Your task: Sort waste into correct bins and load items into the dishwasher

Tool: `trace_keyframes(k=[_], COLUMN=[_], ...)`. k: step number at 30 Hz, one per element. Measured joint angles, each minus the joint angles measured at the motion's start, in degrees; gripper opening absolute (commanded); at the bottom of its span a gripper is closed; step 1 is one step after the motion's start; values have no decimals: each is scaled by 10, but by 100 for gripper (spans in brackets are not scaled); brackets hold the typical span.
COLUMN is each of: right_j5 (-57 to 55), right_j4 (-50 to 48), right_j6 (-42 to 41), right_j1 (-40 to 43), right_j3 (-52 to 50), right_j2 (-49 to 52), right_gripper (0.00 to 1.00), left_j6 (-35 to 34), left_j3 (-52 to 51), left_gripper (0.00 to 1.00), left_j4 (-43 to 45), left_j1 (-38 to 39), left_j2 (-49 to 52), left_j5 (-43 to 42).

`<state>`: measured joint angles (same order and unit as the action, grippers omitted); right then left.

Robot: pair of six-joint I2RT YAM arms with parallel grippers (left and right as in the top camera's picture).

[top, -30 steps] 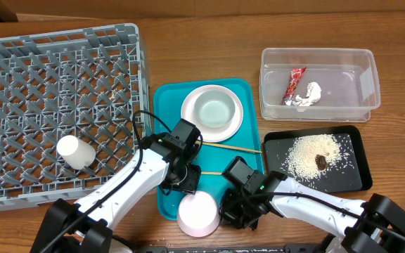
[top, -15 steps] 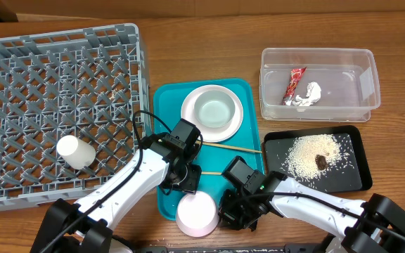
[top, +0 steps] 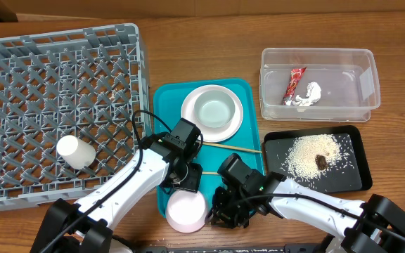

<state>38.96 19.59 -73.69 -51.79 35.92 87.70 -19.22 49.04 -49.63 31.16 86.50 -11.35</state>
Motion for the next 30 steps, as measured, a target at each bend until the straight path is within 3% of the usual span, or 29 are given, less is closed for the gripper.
trace_keyframes(k=[8,14,19,24,30], right_j5=[-11,-42,-137,-199,-272], right_j4=[-32,104,229,239,241], right_j6=[46,133,201,288,329], right_j1=[0,26,42,60,68], right_j3=[0,30,84,131,132], right_j2=[0,-2,-41,-62,-62], right_gripper=[24,24,25,24,24], left_j6=[-8,-44,-77,-120,-170], left_j3=[45,118,124,121,89], left_gripper=[66,62,63,63,62], left_j4=[-49,-121,-187,-236,-242], left_j1=[-14,-61,-77,-76,-71], left_j2=[-2,-64,-111,-112,-138], left_j5=[7,34,32,-2,-11])
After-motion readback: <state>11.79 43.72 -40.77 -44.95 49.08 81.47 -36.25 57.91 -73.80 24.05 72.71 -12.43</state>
